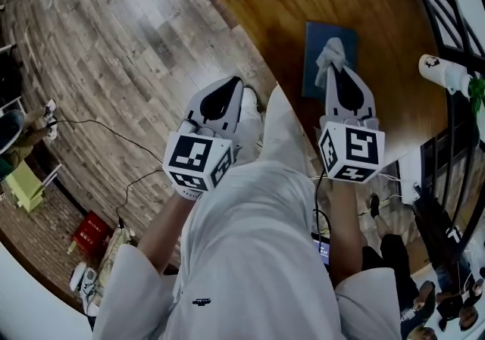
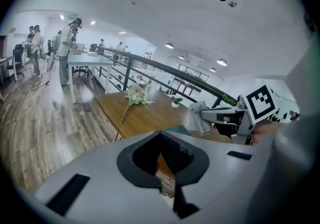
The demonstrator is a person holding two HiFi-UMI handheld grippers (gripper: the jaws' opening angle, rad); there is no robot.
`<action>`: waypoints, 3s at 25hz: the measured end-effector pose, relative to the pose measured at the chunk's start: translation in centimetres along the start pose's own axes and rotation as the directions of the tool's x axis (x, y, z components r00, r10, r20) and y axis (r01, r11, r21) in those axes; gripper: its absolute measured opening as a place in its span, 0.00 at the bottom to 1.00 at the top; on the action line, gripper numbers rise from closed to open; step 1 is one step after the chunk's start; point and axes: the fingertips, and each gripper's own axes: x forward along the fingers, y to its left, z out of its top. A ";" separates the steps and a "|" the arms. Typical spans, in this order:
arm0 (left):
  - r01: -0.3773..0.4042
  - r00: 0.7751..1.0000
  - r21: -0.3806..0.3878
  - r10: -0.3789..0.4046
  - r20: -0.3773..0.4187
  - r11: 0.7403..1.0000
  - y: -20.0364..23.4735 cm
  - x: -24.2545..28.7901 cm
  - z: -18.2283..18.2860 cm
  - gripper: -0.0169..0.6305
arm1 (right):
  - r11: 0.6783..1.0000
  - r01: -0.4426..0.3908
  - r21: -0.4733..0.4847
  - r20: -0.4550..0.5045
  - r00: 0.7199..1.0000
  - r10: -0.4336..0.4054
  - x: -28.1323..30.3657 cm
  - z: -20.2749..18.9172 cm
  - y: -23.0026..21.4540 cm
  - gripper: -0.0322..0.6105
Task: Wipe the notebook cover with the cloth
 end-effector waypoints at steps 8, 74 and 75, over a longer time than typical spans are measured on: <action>-0.009 0.996 -0.004 0.010 0.088 1.000 -1.4 -6.5 2.3 0.06 | 0.999 0.025 -0.023 0.109 0.994 -0.023 -7.3 3.5 0.5 0.08; 0.123 0.950 0.195 -0.173 0.262 0.973 -9.6 -15.1 7.7 0.06 | 0.997 0.006 -0.074 0.412 0.911 0.025 -23.3 6.4 6.1 0.09; 0.124 0.949 0.195 -0.174 0.262 0.973 -9.6 -15.0 7.7 0.06 | 0.997 0.006 -0.075 0.412 0.911 0.025 -23.2 6.4 6.1 0.09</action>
